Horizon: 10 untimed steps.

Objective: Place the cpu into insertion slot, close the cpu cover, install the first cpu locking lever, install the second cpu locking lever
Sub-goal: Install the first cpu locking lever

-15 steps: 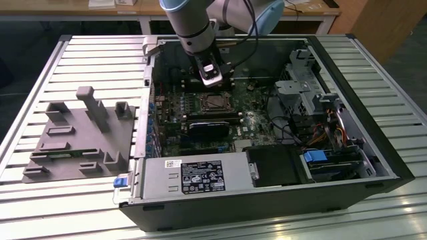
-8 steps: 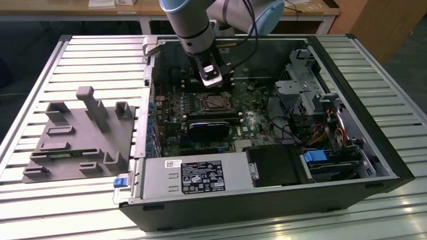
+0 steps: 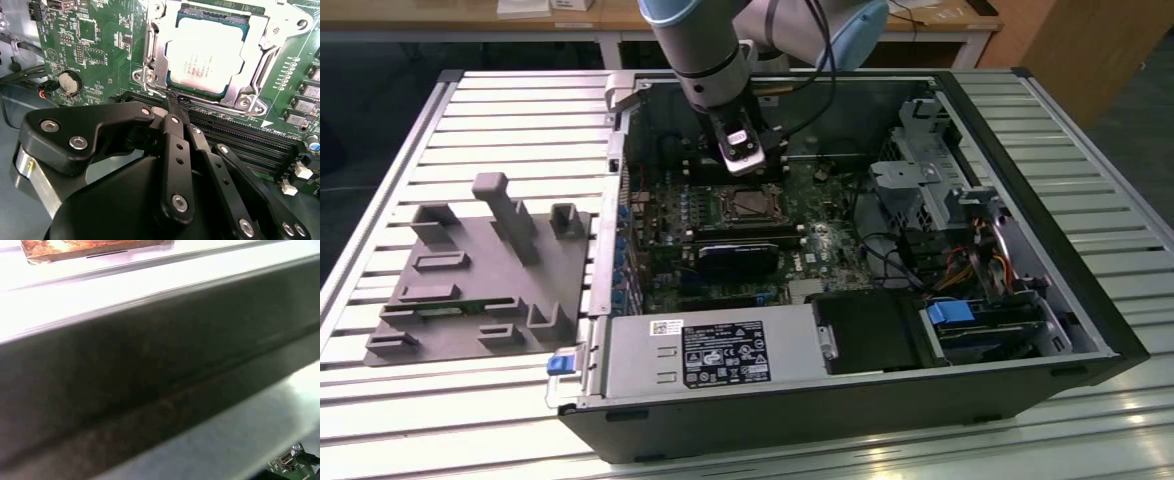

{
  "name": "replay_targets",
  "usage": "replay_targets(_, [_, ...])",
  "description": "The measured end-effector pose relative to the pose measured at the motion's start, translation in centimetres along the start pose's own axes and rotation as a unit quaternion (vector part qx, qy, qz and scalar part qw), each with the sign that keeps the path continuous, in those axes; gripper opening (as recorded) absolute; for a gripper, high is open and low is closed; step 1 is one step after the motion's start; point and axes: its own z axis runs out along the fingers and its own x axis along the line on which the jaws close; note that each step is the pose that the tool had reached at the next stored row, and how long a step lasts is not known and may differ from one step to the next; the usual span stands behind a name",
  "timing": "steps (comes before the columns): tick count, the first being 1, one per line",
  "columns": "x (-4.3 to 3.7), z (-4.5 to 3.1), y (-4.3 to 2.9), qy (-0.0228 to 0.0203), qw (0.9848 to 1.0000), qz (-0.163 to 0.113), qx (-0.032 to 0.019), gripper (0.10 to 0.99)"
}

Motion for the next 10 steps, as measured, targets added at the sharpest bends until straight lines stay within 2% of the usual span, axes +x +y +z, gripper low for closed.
replay_targets(10, [-0.18,0.07,0.07,0.0002,1.0000,0.000,-0.0007,0.106])
